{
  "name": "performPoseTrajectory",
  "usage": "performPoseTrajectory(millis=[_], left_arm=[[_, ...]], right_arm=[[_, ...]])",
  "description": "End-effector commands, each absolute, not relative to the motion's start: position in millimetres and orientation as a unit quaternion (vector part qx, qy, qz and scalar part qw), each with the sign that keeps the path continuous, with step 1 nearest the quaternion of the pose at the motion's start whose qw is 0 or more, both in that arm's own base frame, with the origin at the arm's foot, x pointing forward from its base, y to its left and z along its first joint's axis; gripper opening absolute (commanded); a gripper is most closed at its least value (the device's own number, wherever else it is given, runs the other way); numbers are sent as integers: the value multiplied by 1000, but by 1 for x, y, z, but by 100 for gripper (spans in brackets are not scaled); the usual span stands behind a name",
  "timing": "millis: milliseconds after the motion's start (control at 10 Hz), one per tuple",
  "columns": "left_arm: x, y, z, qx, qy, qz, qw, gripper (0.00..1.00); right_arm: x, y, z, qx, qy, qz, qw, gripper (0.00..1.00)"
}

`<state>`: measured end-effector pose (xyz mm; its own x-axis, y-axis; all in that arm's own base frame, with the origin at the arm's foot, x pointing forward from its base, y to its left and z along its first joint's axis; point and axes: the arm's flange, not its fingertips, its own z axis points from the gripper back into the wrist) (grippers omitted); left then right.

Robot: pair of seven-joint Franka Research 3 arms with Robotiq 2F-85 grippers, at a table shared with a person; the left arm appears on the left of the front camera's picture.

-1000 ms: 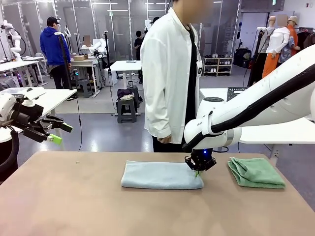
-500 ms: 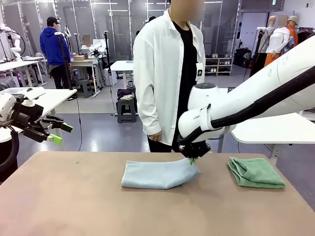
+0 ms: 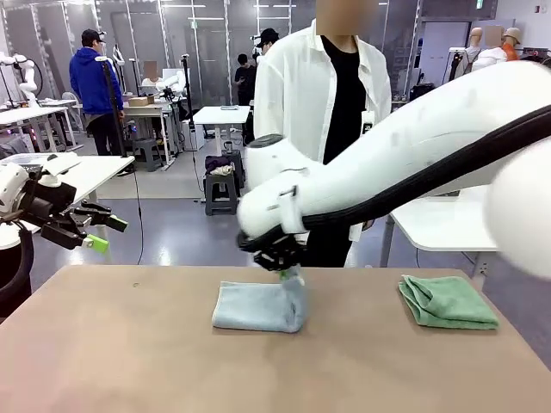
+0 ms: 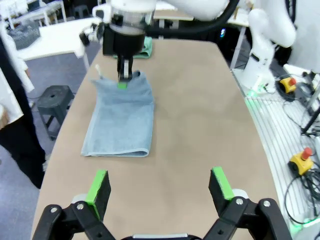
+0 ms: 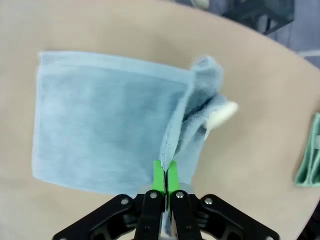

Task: Fold the towels and place them in the basket.
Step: When a person lays out a Towel with hook on the table, fold it in half twice.

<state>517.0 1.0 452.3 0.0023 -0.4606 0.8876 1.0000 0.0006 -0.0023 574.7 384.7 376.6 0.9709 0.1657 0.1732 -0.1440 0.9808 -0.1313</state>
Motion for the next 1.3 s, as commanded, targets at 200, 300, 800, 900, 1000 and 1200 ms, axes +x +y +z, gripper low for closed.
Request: performPoseTrajectory(millis=[200,300,800,900,1000,1200], left_arm=[[517,2,454,-369,-367,-604,603,100],[517,2,454,-369,-367,-604,603,100],[517,2,454,-369,-367,-604,603,100],[517,2,454,-369,-367,-604,603,100],[517,2,454,-369,-367,-604,603,100],[517,2,454,-369,-367,-604,603,100]], right_arm=[[603,473,369,-84,-96,36,991,0],[604,482,366,-87,-92,29,992,0],[609,491,350,-27,-59,64,996,0],[608,493,347,-19,-52,75,996,0],[606,494,345,-15,-42,77,996,0],[602,495,344,-13,-33,84,996,0]])
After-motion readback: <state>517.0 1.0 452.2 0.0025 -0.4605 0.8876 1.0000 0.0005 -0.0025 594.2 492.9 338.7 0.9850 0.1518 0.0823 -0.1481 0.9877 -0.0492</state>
